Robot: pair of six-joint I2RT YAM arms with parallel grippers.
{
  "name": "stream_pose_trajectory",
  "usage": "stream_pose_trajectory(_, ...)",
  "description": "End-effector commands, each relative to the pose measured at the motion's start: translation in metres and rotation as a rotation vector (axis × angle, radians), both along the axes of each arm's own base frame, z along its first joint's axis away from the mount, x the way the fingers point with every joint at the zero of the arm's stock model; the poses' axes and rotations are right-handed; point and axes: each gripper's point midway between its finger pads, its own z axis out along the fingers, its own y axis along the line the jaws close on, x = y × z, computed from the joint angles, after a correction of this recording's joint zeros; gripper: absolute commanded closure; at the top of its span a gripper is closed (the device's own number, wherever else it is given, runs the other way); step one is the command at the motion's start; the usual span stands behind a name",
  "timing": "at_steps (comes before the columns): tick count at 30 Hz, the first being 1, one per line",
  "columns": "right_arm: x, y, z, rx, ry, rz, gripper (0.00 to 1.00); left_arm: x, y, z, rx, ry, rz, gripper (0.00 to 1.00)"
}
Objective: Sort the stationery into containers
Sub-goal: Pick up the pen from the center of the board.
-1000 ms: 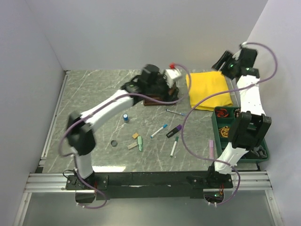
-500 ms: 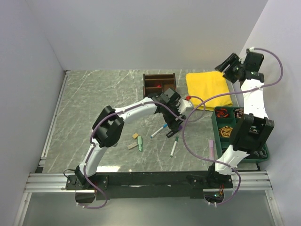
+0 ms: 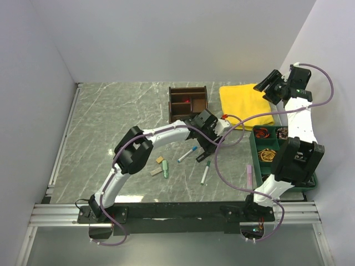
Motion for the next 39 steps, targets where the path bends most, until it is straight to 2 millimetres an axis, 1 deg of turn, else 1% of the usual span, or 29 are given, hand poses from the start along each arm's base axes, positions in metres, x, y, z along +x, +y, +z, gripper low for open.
stream_pose_trajectory(1,-0.002,0.000,0.026,-0.015,-0.073,0.008,0.28,0.011,-0.011,0.004,-0.038,-0.046,0.077,0.31)
stream_pose_trajectory(5,0.001,-0.001,0.028,-0.020,-0.078,0.008,0.28,0.011,-0.011,-0.004,-0.025,-0.053,0.105,0.31)
stream_pose_trajectory(10,0.001,-0.001,0.027,-0.022,-0.073,0.014,0.29,0.010,-0.005,-0.024,0.020,-0.046,0.125,0.36)
stream_pose_trajectory(13,0.000,-0.001,0.024,-0.027,-0.064,0.021,0.29,0.009,-0.001,-0.031,0.044,-0.051,0.133,0.39)
stream_pose_trajectory(14,0.000,-0.002,0.023,-0.028,-0.061,0.021,0.29,0.008,0.000,-0.031,0.047,-0.052,0.133,0.39)
stream_pose_trajectory(18,0.001,-0.001,0.021,-0.019,-0.058,0.021,0.28,-0.001,0.009,-0.045,0.087,-0.032,0.130,0.43)
stream_pose_trajectory(21,0.002,0.000,0.019,-0.007,-0.057,0.018,0.29,-0.004,0.013,-0.051,0.101,-0.025,0.133,0.57)
stream_pose_trajectory(22,0.002,0.000,0.019,-0.002,-0.057,0.016,0.29,-0.005,0.014,-0.053,0.104,-0.020,0.132,0.69)
stream_pose_trajectory(24,0.002,0.000,0.019,-0.002,-0.055,0.016,0.29,-0.005,0.014,-0.051,0.104,-0.021,0.129,0.87)
stream_pose_trajectory(25,0.002,0.000,0.019,-0.004,-0.054,0.016,0.30,-0.005,0.015,-0.050,0.104,-0.020,0.126,0.99)
stream_pose_trajectory(26,0.002,-0.001,0.018,-0.005,-0.051,0.015,0.30,-0.001,0.013,-0.043,0.093,-0.022,0.128,0.99)
stream_pose_trajectory(27,0.002,-0.001,0.021,-0.006,-0.054,0.015,0.30,-0.001,0.016,-0.036,0.104,-0.013,0.120,0.99)
stream_pose_trajectory(28,0.003,0.000,0.022,-0.010,-0.056,0.021,0.30,-0.002,0.015,-0.028,0.090,0.004,0.100,0.99)
stream_pose_trajectory(29,0.003,-0.001,0.023,-0.013,-0.057,0.019,0.30,0.010,0.010,-0.008,0.056,-0.010,0.101,0.99)
stream_pose_trajectory(30,0.004,-0.001,0.026,-0.015,-0.064,0.019,0.30,0.011,0.015,0.008,0.056,-0.013,0.085,0.99)
stream_pose_trajectory(31,0.005,0.000,0.027,-0.017,-0.067,0.023,0.30,0.014,0.013,0.023,0.025,-0.013,0.071,0.99)
stream_pose_trajectory(32,0.006,0.000,0.029,-0.020,-0.072,0.023,0.30,0.030,0.015,0.048,-0.020,-0.037,0.082,0.99)
stream_pose_trajectory(33,0.007,0.000,0.030,-0.023,-0.074,0.023,0.30,0.036,0.016,0.077,-0.071,-0.069,0.070,0.99)
stream_pose_trajectory(34,0.007,0.002,0.030,-0.028,-0.076,0.026,0.30,0.045,0.018,0.097,-0.110,-0.096,0.077,0.99)
stream_pose_trajectory(35,0.008,0.001,0.031,-0.037,-0.079,0.024,0.31,0.062,0.025,0.122,-0.160,-0.131,0.098,0.99)
stream_pose_trajectory(36,0.007,0.002,0.033,-0.044,-0.082,0.023,0.31,0.067,0.030,0.152,-0.215,-0.171,0.097,0.99)
stream_pose_trajectory(37,0.006,0.003,0.034,-0.054,-0.085,0.026,0.31,0.078,0.032,0.176,-0.283,-0.216,0.099,0.99)
stream_pose_trajectory(38,0.006,0.006,0.036,-0.062,-0.091,0.034,0.31,0.086,0.043,0.185,-0.334,-0.215,0.079,0.99)
stream_pose_trajectory(39,0.004,0.008,0.038,-0.079,-0.095,0.037,0.30,0.088,0.052,0.218,-0.416,-0.272,0.070,0.99)
